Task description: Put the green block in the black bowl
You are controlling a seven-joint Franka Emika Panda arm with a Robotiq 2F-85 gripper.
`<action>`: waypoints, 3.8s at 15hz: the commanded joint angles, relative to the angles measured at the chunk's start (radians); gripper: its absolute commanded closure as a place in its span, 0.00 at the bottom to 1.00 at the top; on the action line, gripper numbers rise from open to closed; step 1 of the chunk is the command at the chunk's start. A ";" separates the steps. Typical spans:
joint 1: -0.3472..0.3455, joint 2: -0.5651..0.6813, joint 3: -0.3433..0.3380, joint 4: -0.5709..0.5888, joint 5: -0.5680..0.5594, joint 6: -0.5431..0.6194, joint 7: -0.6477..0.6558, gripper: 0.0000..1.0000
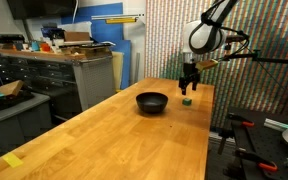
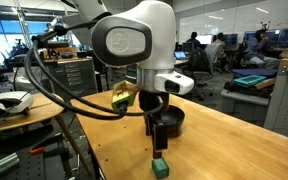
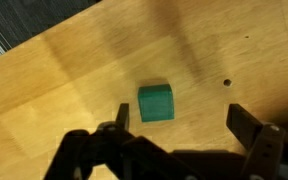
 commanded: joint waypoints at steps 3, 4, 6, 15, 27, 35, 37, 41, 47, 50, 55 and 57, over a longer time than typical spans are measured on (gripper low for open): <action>-0.009 0.091 -0.001 0.034 0.037 0.042 -0.056 0.00; -0.007 0.103 -0.003 0.037 0.034 0.056 -0.058 0.00; -0.006 0.124 -0.005 0.046 0.028 0.074 -0.059 0.00; -0.036 0.195 0.011 0.086 0.057 0.100 -0.109 0.27; -0.062 0.124 0.062 0.064 0.161 0.092 -0.196 0.79; 0.005 0.020 0.022 0.046 0.064 0.057 -0.143 0.79; 0.020 -0.009 0.022 0.054 0.037 0.033 -0.131 0.79; 0.050 -0.058 0.036 0.079 0.006 -0.023 -0.112 0.79; 0.105 -0.055 0.077 0.179 -0.001 -0.113 -0.106 0.79; 0.127 -0.016 0.102 0.249 0.009 -0.166 -0.112 0.79; 0.142 0.081 0.138 0.366 0.040 -0.245 -0.138 0.79; 0.143 0.131 0.146 0.413 0.041 -0.243 -0.137 0.79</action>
